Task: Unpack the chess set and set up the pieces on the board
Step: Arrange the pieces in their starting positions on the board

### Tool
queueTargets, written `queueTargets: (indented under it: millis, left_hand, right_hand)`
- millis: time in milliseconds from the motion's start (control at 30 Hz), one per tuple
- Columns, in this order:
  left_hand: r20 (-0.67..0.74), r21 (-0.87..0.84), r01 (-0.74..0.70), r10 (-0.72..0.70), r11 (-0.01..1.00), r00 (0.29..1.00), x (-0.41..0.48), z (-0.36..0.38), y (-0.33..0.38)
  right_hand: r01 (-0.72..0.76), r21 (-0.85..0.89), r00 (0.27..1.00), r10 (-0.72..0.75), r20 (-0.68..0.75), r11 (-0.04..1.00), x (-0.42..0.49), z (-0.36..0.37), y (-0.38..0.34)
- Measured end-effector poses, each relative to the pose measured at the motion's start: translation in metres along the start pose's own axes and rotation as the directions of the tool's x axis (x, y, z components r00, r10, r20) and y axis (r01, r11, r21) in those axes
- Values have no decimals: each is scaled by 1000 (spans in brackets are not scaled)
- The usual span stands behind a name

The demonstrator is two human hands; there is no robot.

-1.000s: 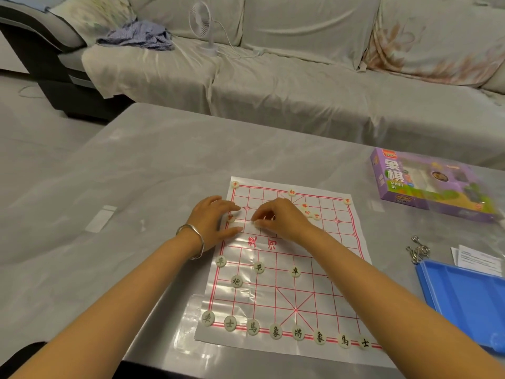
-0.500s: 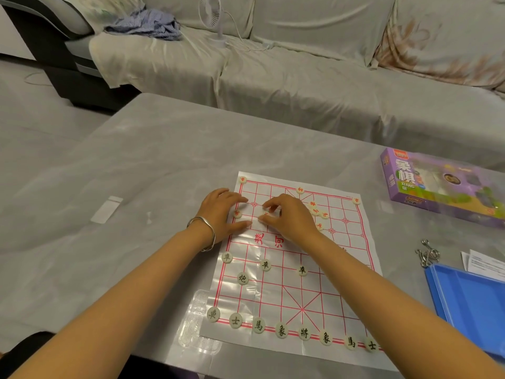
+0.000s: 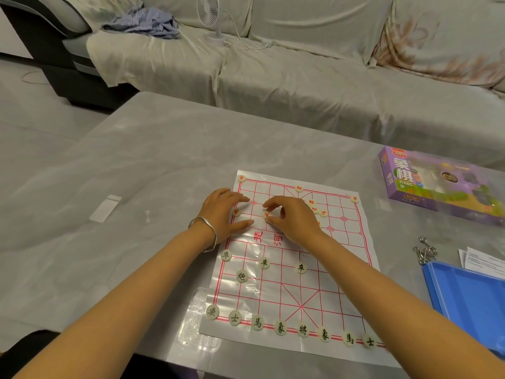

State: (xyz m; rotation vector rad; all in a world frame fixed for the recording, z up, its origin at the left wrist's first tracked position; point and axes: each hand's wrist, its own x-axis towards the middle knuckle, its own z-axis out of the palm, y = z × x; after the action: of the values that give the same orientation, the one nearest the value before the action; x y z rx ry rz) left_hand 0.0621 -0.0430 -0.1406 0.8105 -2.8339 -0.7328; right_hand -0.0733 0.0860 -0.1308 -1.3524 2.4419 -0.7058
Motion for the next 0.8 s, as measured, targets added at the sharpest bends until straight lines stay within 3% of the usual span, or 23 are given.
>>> queueTargets:
  millis: [267,467,567,667,800]
  left_hand:
    - [-13,-4,-32,32,999,999,-1,0,7]
    - [6,-5,-74,74,997,997,-2,0,22]
    - [117,104,-200,188,974,975,-3,3,41]
    - [269,252,-412,346,876,899,-7,16,62]
    - [391,336,-488,352,806,851,-8,29,79]
  right_hand:
    - [5,10,1000,-5,-13,1000,-5,0,1]
    - [-70,115,977,91,-194,991,-15,-52,24]
    - [-160,-2,978,158,-138,987,-30,-71,56]
    - [-162,-93,987,162,-11,982,-43,-67,75]
    - [-95,-118,994,101,47,988,-48,-59,77]
